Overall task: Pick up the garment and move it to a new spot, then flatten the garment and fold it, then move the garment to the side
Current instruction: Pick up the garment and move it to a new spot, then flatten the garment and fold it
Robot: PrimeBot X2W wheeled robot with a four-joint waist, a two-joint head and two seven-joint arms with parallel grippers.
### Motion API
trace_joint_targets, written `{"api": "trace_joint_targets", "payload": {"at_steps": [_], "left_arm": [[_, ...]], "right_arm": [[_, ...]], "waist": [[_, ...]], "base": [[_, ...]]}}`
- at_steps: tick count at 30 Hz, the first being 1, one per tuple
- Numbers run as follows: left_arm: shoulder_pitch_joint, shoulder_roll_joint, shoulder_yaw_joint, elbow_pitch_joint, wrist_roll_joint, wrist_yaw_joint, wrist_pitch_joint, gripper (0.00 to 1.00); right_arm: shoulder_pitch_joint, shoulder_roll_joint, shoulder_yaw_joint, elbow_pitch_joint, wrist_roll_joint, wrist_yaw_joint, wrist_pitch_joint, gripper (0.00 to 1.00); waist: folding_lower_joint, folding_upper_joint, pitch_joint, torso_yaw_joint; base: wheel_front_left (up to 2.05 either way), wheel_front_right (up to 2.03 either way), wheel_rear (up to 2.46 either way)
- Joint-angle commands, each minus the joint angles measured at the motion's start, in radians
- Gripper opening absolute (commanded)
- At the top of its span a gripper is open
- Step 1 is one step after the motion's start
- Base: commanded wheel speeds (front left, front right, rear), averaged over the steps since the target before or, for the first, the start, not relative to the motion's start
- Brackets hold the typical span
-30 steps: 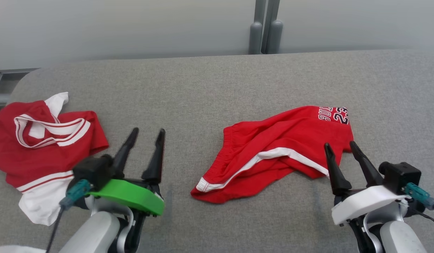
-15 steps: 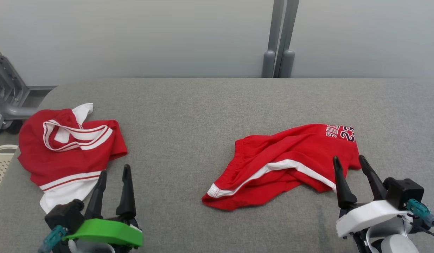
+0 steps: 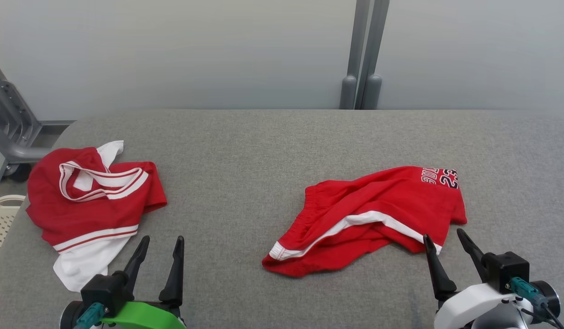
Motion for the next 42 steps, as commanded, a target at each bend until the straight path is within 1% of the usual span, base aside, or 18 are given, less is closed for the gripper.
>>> {"api": "trace_joint_targets", "payload": {"at_steps": [1,7,13,16,18,22,25,28,31,34,42], "left_arm": [[0.016,0.004,0.007,-0.011,-0.002,0.01,0.001,1.0],[0.041,0.012,0.011,-0.038,-0.01,0.023,0.011,1.0],[0.037,0.022,0.0,-0.036,-0.006,0.017,0.016,1.0],[0.023,0.026,-0.015,-0.03,-0.008,0.007,0.038,1.0],[0.011,0.024,-0.03,-0.028,-0.02,-0.006,0.076,1.0],[-0.029,0.011,-0.077,-0.026,-0.044,-0.024,0.204,1.0],[-0.072,-0.004,-0.123,-0.018,-0.047,-0.031,0.317,1.0],[-0.122,-0.024,-0.172,-0.002,-0.045,-0.038,0.416,1.0],[-0.165,-0.049,-0.205,0.019,-0.04,-0.042,0.471,1.0],[-0.199,-0.071,-0.223,0.041,-0.037,-0.042,0.494,1.0],[-0.26,-0.091,-0.252,0.09,-0.025,-0.056,0.506,1.0]], "right_arm": [[0.015,-0.003,-0.004,-0.004,-0.011,-0.001,0.005,1.0],[0.012,0.003,-0.002,-0.008,0.003,-0.001,0.004,1.0],[-0.005,0.006,0.01,-0.011,0.002,-0.001,0.008,1.0],[-0.009,0.007,0.011,-0.005,0.001,-0.001,0.024,1.0],[-0.012,0.006,0.005,0.0,0.001,-0.001,0.052,1.0],[-0.03,0.007,-0.035,0.022,0.017,-0.001,0.18,1.0],[-0.052,0.01,-0.072,0.039,0.0,-0.001,0.284,1.0],[-0.084,0.01,-0.096,0.053,-0.032,-0.001,0.334,1.0],[-0.118,0.011,-0.093,0.079,-0.045,-0.001,0.342,1.0],[-0.154,0.011,-0.089,0.115,-0.056,-0.001,0.33,1.0],[-0.233,0.012,-0.07,0.208,-0.057,-0.001,0.295,1.0]], "waist": [[0.0001,0.0,0.003,-0.004],[0.0001,0.0,0.01,-0.021],[0.0001,0.0,0.014,-0.034],[0.0001,0.0,0.013,-0.037],[0.0001,0.0,0.013,-0.039],[0.0001,0.0,0.021,-0.043],[0.0001,0.0,0.036,-0.048],[0.0001,0.0,0.06,-0.051],[0.0001,0.0,0.092,-0.056],[0.0001,0.0,0.121,-0.062],[0.0001,0.0,0.173,-0.074]], "base": [[0.0,0.0,0.0],[0.0,0.0,0.0],[0.0,0.0,0.0],[0.0,0.0,0.0],[0.0,0.0,0.0],[0.0,0.0,0.0],[0.0,0.0,0.0],[0.0,0.0,0.0],[0.0,0.0,0.0],[0.0,0.0,0.0],[0.0,0.0,0.0]]}}
